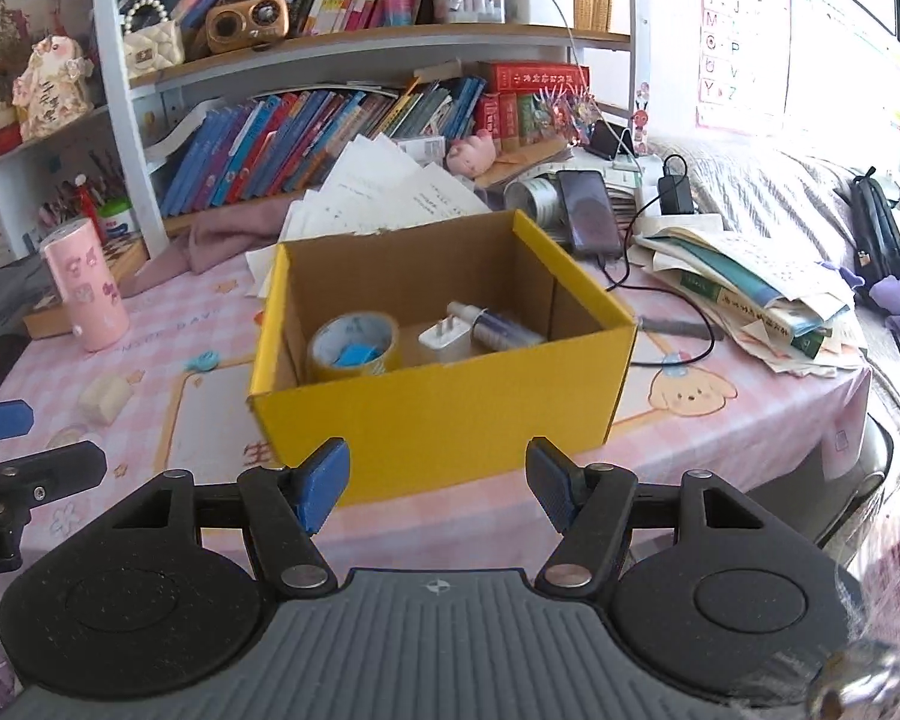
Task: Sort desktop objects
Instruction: 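Lift both tools out of the box and move toward the cream block and blue clip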
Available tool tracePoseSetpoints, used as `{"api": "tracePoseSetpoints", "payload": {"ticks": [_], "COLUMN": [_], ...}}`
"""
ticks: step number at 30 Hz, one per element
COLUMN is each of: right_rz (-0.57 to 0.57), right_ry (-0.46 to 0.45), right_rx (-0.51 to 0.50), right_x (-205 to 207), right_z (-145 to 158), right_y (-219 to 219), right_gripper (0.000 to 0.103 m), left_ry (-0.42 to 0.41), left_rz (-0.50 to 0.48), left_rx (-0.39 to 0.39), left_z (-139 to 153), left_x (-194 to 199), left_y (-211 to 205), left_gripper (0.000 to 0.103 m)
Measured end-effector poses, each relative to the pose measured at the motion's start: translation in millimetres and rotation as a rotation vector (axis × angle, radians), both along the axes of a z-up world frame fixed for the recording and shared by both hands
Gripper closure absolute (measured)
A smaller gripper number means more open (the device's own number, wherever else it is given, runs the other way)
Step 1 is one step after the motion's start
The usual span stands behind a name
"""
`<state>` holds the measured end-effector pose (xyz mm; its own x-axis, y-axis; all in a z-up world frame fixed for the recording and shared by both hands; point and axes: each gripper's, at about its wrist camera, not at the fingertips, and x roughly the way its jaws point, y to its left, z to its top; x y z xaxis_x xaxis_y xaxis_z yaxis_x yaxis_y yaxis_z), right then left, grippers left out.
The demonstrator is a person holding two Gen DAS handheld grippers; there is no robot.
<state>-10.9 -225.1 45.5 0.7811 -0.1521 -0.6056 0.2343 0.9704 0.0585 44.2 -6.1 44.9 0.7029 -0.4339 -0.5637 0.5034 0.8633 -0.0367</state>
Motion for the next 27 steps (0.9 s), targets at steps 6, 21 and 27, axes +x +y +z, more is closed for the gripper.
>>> {"api": "tracePoseSetpoints", "payload": {"ticks": [6, 21, 27], "right_rz": [0.038, 0.121, 0.156], "right_ry": [0.017, 0.059, 0.07], "right_rx": [-0.011, -0.015, -0.022], "right_x": [-7.7, -11.7, -8.5], "right_z": [-0.3, -5.9, -7.5], "right_y": [21.3, 54.0, 65.8], "right_gripper": [0.037, 0.034, 0.033], "left_ry": [0.01, 0.043, 0.052], "left_rz": [0.031, 0.092, 0.129], "left_rx": [-0.017, -0.03, -0.04], "left_z": [-1.4, -8.5, -10.3], "left_x": [-10.1, -21.8, -22.2], "left_y": [20.0, 47.6, 60.7], "left_gripper": [0.021, 0.021, 0.021]}}
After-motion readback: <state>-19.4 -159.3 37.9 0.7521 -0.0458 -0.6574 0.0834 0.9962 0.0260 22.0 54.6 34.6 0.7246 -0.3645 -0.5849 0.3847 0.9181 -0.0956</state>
